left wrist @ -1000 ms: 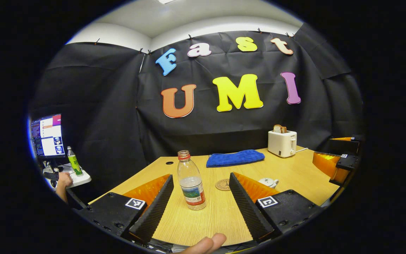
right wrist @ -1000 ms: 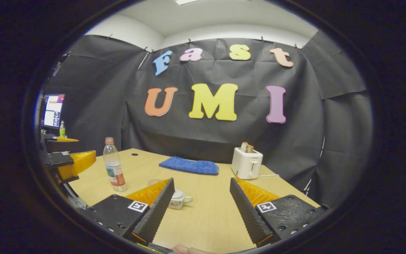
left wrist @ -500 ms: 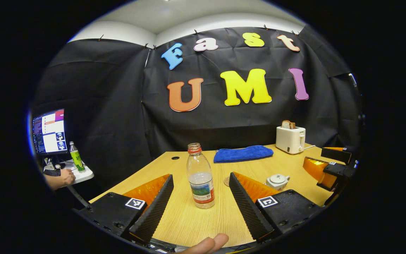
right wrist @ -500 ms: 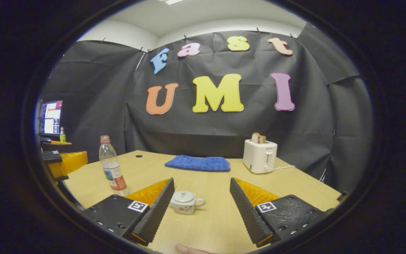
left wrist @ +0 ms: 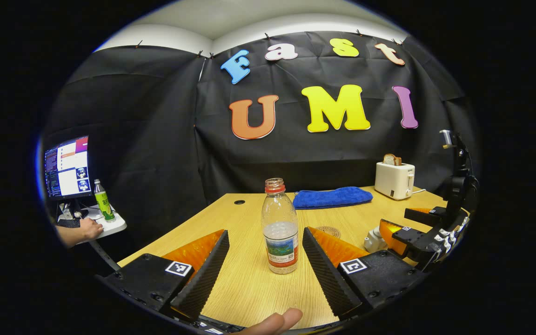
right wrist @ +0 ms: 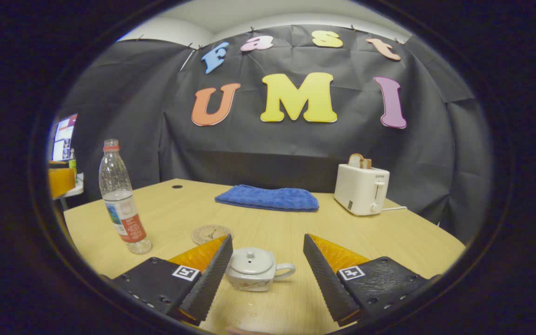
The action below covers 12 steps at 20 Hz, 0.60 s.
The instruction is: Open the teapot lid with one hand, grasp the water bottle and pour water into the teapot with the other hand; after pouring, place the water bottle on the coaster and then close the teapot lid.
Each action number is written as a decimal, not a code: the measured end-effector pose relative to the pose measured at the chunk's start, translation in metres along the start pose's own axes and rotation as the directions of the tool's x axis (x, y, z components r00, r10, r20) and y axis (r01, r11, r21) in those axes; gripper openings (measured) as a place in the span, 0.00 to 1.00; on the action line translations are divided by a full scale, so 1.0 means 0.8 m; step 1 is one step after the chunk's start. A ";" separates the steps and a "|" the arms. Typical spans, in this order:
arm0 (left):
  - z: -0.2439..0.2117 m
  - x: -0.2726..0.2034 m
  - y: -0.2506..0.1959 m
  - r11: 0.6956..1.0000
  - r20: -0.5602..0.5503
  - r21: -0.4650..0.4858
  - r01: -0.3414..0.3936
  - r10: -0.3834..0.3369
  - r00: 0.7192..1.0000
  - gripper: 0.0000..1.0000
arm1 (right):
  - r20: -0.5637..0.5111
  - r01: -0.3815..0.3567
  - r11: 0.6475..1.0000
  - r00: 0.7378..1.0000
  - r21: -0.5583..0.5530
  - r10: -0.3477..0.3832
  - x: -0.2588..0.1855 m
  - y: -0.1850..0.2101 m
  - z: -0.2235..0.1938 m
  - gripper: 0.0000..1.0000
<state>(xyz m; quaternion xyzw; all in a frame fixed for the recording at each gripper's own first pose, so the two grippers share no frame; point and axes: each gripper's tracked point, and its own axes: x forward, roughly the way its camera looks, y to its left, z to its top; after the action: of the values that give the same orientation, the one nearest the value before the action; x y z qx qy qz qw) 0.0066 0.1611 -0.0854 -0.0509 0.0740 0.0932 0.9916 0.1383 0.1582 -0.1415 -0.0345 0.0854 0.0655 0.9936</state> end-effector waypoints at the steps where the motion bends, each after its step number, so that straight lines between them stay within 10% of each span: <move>1: -0.003 0.002 0.000 1.000 -0.009 -0.002 0.002 -0.002 1.000 0.99 | -0.002 -0.001 1.000 1.000 -0.009 0.001 0.005 0.004 -0.001 0.89; 7: -0.008 0.003 -0.003 1.000 -0.018 0.009 0.010 -0.010 1.000 1.00 | -0.024 -0.019 1.000 1.000 0.020 0.019 0.021 0.020 -0.012 0.35; 12: -0.014 0.005 -0.002 1.000 -0.032 -0.006 0.014 -0.014 0.999 0.99 | -0.047 -0.038 0.999 0.998 -0.001 0.038 0.024 0.024 -0.015 0.14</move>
<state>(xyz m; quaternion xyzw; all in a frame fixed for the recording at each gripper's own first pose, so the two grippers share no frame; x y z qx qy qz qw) 0.0093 0.1591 -0.0967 -0.0558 0.0891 0.0857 0.9908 0.1526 0.1790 -0.1578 -0.0355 0.1092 0.0839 0.9898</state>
